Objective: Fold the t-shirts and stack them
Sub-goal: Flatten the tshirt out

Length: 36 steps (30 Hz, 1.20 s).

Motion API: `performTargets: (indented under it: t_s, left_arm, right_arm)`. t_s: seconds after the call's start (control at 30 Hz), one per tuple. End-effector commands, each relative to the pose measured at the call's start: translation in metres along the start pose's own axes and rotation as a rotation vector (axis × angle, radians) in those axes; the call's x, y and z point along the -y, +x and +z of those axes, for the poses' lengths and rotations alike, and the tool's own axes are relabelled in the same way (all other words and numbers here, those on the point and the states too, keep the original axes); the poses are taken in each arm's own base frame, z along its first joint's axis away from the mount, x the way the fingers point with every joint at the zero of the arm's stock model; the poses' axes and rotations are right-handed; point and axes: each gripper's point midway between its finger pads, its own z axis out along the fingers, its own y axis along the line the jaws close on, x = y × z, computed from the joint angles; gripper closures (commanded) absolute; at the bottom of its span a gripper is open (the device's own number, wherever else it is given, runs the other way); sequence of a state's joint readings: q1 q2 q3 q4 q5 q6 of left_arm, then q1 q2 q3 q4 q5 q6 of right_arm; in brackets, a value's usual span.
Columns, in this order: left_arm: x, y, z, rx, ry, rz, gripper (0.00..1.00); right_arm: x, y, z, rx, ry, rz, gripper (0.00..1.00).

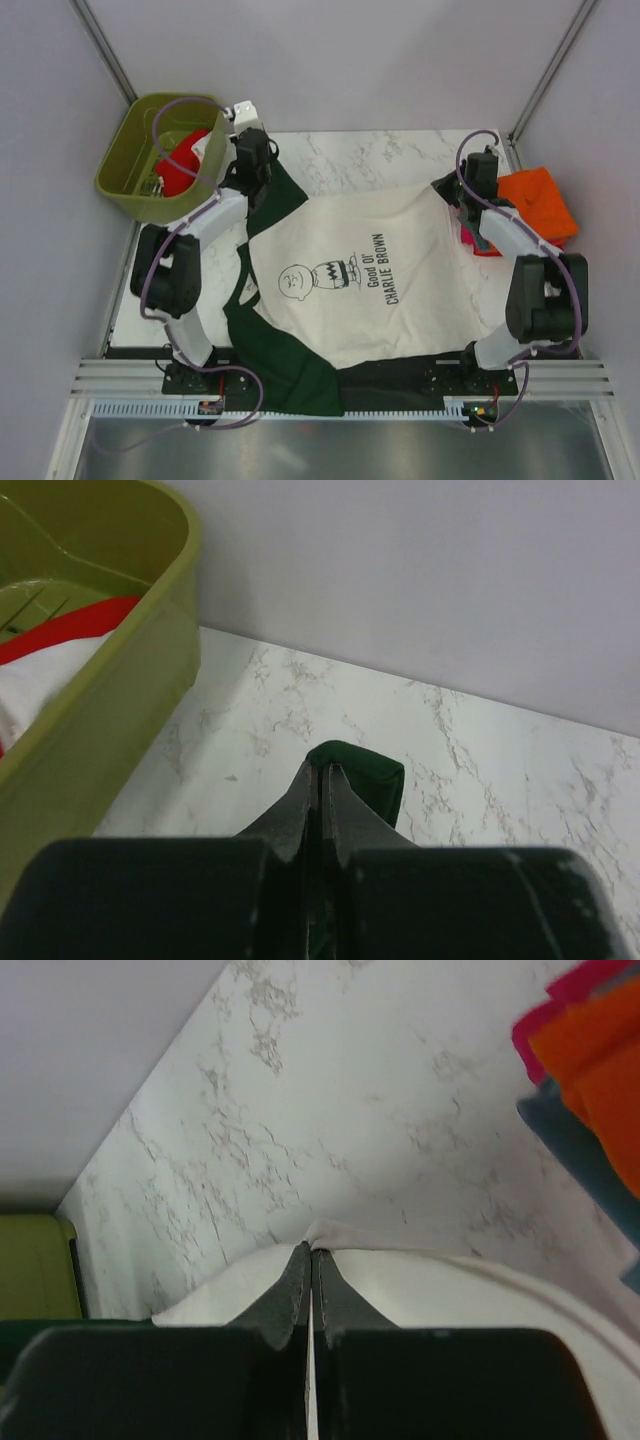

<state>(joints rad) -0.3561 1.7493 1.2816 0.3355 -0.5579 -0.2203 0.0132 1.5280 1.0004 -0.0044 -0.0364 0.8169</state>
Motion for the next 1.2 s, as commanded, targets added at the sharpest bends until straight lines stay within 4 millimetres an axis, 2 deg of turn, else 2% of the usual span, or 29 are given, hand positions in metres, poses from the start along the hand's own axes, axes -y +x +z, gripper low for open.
performTargets:
  t_s: [0.0,0.03,0.07,0.1,0.13,0.17,0.2,0.23,0.27,0.3,0.33,0.37,0.4,0.43,0.47,0.53,0.57,0.6,0.73,0.77,0.83,0.87,0.9,0.93,0.97,1.0,1.03,1.1,1.17]
  left_arm:
    - [0.010,-0.037,0.048,0.127,-0.029,-0.104,0.98]
    - [0.013,-0.035,0.058,0.127,-0.029,-0.096,0.98]
    - [0.021,-0.052,0.070,0.158,-0.015,-0.110,0.98]
    - [0.021,-0.032,0.088,0.133,-0.019,-0.088,0.98]
    - [0.024,-0.027,0.100,0.130,-0.014,-0.082,0.98]
    - [0.034,-0.051,0.108,0.171,0.009,-0.099,0.98]
    - [0.034,-0.023,0.129,0.138,0.000,-0.079,0.98]
    - [0.035,-0.023,0.138,0.141,0.003,-0.079,0.98]
    - [0.045,-0.056,0.146,0.203,0.025,-0.121,0.98]
    - [0.044,-0.048,0.157,0.187,0.026,-0.118,0.98]
    - [0.048,-0.026,0.172,0.168,0.041,-0.112,0.98]
    - [0.061,-0.050,0.177,0.221,0.101,-0.139,0.98]
    - [0.066,-0.052,0.181,0.241,0.126,-0.148,0.98]
    - [0.070,-0.037,0.190,0.239,0.145,-0.137,0.98]
    - [0.079,-0.048,0.188,0.272,0.190,-0.143,0.89]
    - [0.082,-0.048,0.188,0.279,0.205,-0.151,0.63]
    - [0.081,-0.049,0.185,0.270,0.203,-0.147,0.45]
    - [0.079,-0.053,0.182,0.266,0.201,-0.147,0.35]
    - [0.070,-0.075,0.153,0.245,0.194,-0.146,0.21]
    - [0.067,-0.092,0.135,0.244,0.197,-0.149,0.16]
    - [0.067,-0.104,0.113,0.234,0.212,-0.155,0.07]
    - [0.062,-0.087,0.105,0.178,0.204,-0.138,0.01]
    - [0.062,-0.119,0.080,0.206,0.216,-0.162,0.00]
    - [0.059,-0.120,0.070,0.187,0.204,-0.179,0.00]
    - [0.052,-0.097,0.062,0.110,0.183,-0.163,0.00]
    - [0.051,-0.119,0.039,0.119,0.193,-0.183,0.00]
    - [0.049,-0.117,0.029,0.092,0.189,-0.202,0.00]
    - [0.038,-0.087,0.006,-0.020,0.150,-0.188,0.00]
    - [0.026,-0.079,-0.028,-0.077,0.139,-0.212,0.00]
  right_arm:
    - [-0.048,-0.051,0.029,0.134,-0.120,-0.001,1.00]
    - [-0.050,-0.053,0.039,0.129,-0.120,0.002,1.00]
    - [-0.053,-0.057,0.057,0.126,-0.119,0.002,1.00]
    - [-0.055,-0.058,0.065,0.123,-0.120,0.002,1.00]
    - [-0.057,-0.060,0.074,0.123,-0.120,0.004,1.00]
    - [-0.059,-0.064,0.092,0.122,-0.118,0.009,1.00]
    - [-0.061,-0.065,0.100,0.122,-0.120,0.008,1.00]
    - [-0.061,-0.069,0.108,0.128,-0.118,0.011,1.00]
    - [-0.061,-0.073,0.123,0.134,-0.114,0.017,1.00]
    - [-0.063,-0.075,0.130,0.137,-0.118,0.019,1.00]
    - [-0.064,-0.077,0.137,0.138,-0.119,0.022,1.00]
    - [-0.066,-0.080,0.149,0.138,-0.121,0.022,1.00]
    - [-0.056,-0.093,0.156,0.151,-0.111,0.038,1.00]
    - [-0.056,-0.097,0.162,0.151,-0.118,0.040,1.00]
    - [-0.057,-0.099,0.172,0.140,-0.130,0.040,0.86]
    - [-0.060,-0.097,0.180,0.104,-0.154,0.028,0.54]
    - [-0.060,-0.096,0.181,0.095,-0.152,0.022,0.45]
    - [-0.061,-0.096,0.179,0.094,-0.155,0.014,0.43]
    - [-0.069,-0.095,0.144,0.090,-0.181,-0.036,0.37]
    - [-0.070,-0.094,0.136,0.086,-0.191,-0.047,0.37]
    - [-0.073,-0.090,0.120,0.076,-0.210,-0.060,0.37]
    - [-0.076,-0.087,0.103,0.067,-0.224,-0.075,0.37]
    - [-0.076,-0.083,0.095,0.060,-0.230,-0.082,0.37]
    - [-0.074,-0.078,0.080,0.051,-0.228,-0.083,0.36]
    - [-0.074,-0.073,0.072,0.036,-0.237,-0.089,0.36]
    - [-0.073,-0.070,0.064,0.029,-0.243,-0.094,0.36]
    - [-0.079,-0.072,0.049,0.037,-0.258,-0.102,0.36]
    - [-0.066,-0.053,0.038,-0.011,-0.240,-0.106,0.37]
    - [-0.057,-0.039,0.021,-0.033,-0.225,-0.104,0.39]
